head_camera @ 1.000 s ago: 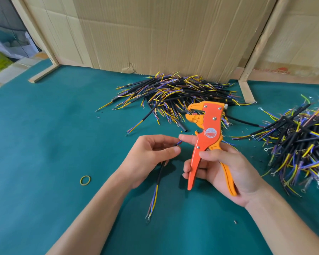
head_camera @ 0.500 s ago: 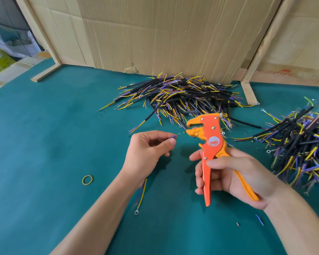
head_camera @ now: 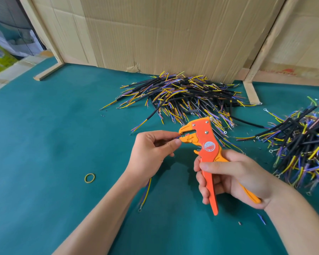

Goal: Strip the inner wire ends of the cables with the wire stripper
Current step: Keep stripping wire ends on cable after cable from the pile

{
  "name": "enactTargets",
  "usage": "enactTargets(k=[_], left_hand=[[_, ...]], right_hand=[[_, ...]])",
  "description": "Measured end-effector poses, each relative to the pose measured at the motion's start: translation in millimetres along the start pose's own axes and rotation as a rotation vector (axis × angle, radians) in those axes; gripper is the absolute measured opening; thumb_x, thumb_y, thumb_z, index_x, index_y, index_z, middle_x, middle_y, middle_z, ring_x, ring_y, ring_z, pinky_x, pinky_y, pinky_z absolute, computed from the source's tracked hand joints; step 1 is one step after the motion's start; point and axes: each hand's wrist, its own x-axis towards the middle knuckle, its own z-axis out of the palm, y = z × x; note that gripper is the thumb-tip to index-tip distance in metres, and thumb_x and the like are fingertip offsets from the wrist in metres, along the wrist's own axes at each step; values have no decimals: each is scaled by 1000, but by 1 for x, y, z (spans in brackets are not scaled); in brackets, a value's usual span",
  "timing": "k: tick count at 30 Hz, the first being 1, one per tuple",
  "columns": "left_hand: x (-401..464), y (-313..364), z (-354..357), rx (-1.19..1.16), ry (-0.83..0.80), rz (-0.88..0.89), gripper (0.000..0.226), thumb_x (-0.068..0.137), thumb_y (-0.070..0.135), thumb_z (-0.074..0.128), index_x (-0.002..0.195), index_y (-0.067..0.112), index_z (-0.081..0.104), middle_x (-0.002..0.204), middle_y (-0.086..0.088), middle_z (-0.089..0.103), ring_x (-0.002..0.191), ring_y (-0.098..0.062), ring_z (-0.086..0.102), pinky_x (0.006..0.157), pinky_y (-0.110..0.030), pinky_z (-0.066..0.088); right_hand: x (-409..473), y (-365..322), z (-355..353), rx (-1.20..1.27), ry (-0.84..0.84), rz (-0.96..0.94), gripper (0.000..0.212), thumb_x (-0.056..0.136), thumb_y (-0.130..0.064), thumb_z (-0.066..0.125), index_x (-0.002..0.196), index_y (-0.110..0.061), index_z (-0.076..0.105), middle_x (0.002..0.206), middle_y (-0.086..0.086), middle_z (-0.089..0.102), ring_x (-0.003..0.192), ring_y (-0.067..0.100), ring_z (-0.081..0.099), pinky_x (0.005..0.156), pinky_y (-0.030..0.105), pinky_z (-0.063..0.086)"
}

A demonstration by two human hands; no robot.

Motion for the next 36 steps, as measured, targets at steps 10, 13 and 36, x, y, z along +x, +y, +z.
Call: enactTargets(k=[10,13,36], left_hand=[[0,1,-2,-54,-49,-15,16,88,6,75,96,18,80,82,-8,75,65,-12,63,69,-24,54],[1,3,-3,-157,-83,-47,20,89,-4,69,106,6,72,98,-21,74,80,-20,71,69,-24,54],[1,-1,2,-133,31,-67,1,93,6,68,93,6,69,74,-5,71,47,-11,48,39,-17,31]], right_hand=[[0,-1,6,-3,79,-15,26,81,-29,74,84,-6,62,68,19,52,50,30,50,48,38,50],[0,-2,6,27,94,-22,30,80,-29,74,86,-4,59,67,18,52,49,29,49,47,36,49],[1,-2,1,146,36,-85,18,82,-13,73,92,-7,59,71,19,51,53,30,50,51,39,48]])
